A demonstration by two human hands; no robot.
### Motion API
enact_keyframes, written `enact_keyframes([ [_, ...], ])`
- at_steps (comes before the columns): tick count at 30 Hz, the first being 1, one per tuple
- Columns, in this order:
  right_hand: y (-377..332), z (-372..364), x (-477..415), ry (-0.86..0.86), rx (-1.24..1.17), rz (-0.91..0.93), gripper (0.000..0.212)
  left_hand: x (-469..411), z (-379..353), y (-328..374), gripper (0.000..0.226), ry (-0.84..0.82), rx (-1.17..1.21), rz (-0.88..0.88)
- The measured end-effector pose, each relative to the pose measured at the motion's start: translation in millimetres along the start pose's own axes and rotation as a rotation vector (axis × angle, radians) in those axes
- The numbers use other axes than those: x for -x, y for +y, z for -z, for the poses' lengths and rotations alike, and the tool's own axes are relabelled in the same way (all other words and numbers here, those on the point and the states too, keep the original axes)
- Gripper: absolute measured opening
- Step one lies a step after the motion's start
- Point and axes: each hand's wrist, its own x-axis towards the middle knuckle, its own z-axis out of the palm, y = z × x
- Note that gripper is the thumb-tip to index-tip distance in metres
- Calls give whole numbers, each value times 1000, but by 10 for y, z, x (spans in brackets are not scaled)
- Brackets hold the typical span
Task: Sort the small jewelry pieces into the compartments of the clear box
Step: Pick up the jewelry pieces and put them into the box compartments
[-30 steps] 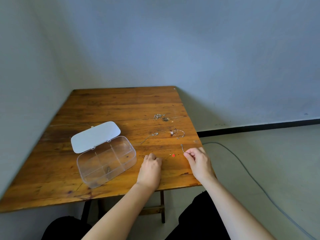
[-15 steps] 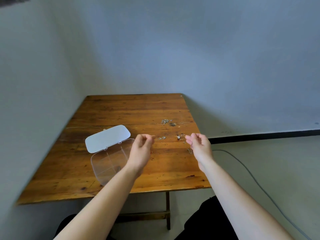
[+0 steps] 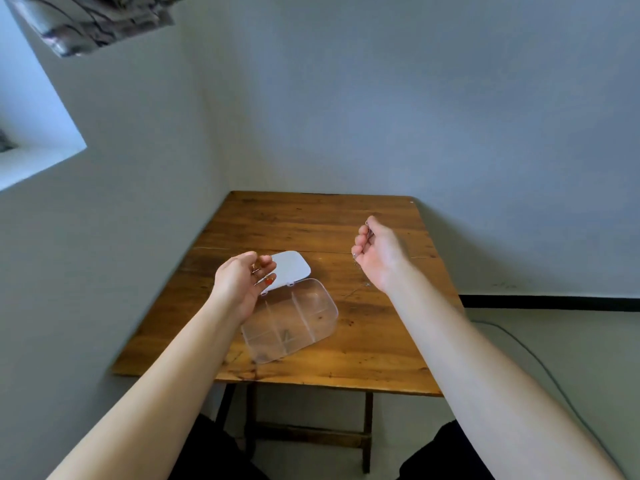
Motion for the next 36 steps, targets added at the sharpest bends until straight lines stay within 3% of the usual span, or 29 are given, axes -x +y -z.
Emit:
enact_keyframes([
  [8,552,-617,-103,-81,98,-81,7,-114,336,-231,29,103,-129,111],
  [15,1260,-652,-220,-35,262,-212,13,-153,441,-341,26,134,-235,112],
  [19,1455,-571,-235,-3,473,-273,16,-160,418,-370,18,181,-246,125],
  [27,1412,-489,-220,1,766,-225,13,-157,326,-295,29,205,-307,133],
  [29,1352,-484,-193,2,802,-209,24,-132,311,-250,36,192,-337,140],
  [32,1215,-464,-139,-51,784,-163,26,-100,295,-210,43,185,-405,111],
  [36,948,-232,-104,-81,737,-25,20,-90,222,-221,36,146,-566,-39],
])
